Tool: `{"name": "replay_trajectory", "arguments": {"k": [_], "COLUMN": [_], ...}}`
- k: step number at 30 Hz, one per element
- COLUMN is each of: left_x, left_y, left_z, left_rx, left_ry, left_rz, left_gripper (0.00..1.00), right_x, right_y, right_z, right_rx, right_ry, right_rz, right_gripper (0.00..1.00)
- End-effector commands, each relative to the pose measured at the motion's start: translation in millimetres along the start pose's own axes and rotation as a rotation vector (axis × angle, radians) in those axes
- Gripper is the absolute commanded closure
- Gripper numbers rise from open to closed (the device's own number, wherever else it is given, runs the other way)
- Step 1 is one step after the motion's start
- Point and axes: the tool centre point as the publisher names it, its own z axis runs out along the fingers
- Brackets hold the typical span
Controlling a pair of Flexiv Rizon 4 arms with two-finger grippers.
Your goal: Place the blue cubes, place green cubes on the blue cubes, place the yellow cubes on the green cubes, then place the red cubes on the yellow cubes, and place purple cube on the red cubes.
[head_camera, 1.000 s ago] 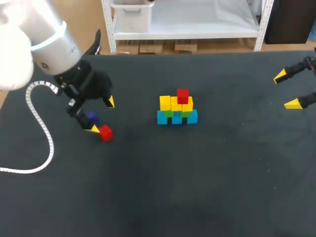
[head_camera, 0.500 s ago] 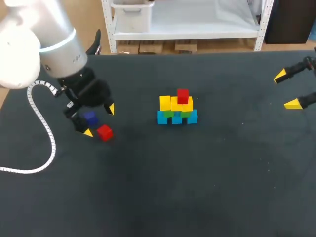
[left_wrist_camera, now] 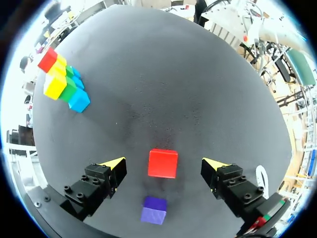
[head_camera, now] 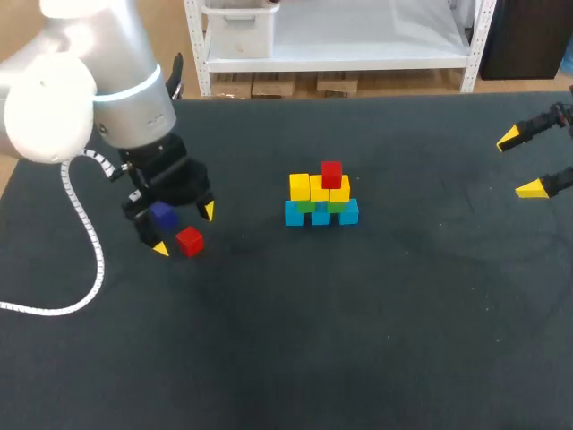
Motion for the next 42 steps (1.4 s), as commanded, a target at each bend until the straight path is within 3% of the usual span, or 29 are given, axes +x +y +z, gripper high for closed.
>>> {"name": "replay_trajectory", "arguments": {"k": [1, 5, 6, 7, 9, 11, 15, 19, 20, 24, 28, 34, 37, 42], "left_x": [3.2, 3.6, 3.7, 3.6, 3.7, 3.8, 5.5, 7.2, 7.3, 6.5, 4.9, 0.5, -7.6, -18.4], "left_y": [6.3, 5.9, 5.7, 5.6, 5.3, 4.8, 3.4, 1.6, 1.3, 0.2, 4.9, 21.4, 32.7, 50.3], "left_z": [2.5, 4.7, 5.5, 6.3, 7.5, 8.7, 11.6, 11.9, 11.9, 7.6, -10.2, -44.8, -57.6, -78.6], "left_rx": [0.022, 0.026, 0.028, 0.030, 0.030, 0.030, 0.030, 0.022, 0.021, 0.002, -0.061, -0.165, -0.173, -0.195], "left_ry": [0.001, 0.000, 0.002, 0.003, 0.000, -0.003, -0.003, -0.003, -0.001, -0.002, -0.010, -0.045, -0.010, 0.010], "left_rz": [0.016, 0.025, 0.029, 0.032, 0.034, 0.036, 0.033, 0.020, 0.016, -0.027, -0.169, -0.515, -0.601, -0.663], "left_gripper": [0.00, 0.07, 0.25, 0.36, 0.39, 0.51, 0.60, 0.88, 1.00, 1.00, 1.00, 1.00, 1.00, 1.00], "right_x": [0.3, 0.3, 0.3, 0.3, 0.3, 0.3, 0.3, 0.3, 0.3, 0.3, 0.3, 0.3, 0.3, 0.3], "right_y": [-0.3, -0.3, -0.3, -0.3, -0.3, -0.3, -0.3, -0.3, -0.3, -0.3, -0.3, -0.3, -0.3, -0.3], "right_z": [0.3, 0.3, 0.3, 0.3, 0.3, 0.3, 0.3, 0.3, 0.3, 0.3, 0.3, 0.3, 0.3, 0.3], "right_rx": [0.000, 0.000, 0.000, 0.000, 0.000, 0.000, 0.000, 0.000, 0.000, 0.000, 0.000, 0.000, 0.000, 0.000], "right_ry": [-0.002, -0.002, -0.002, -0.002, -0.002, -0.002, -0.002, -0.002, -0.002, -0.002, -0.002, -0.002, -0.002, -0.002], "right_rz": [-0.001, -0.001, -0.001, -0.001, -0.001, -0.001, -0.001, -0.001, -0.001, -0.001, -0.001, -0.001, -0.001, -0.001], "right_gripper": [0.00, 0.00, 0.00, 0.00, 0.00, 0.00, 0.00, 0.00, 0.00, 0.00, 0.00, 0.00, 0.00, 0.00]}}
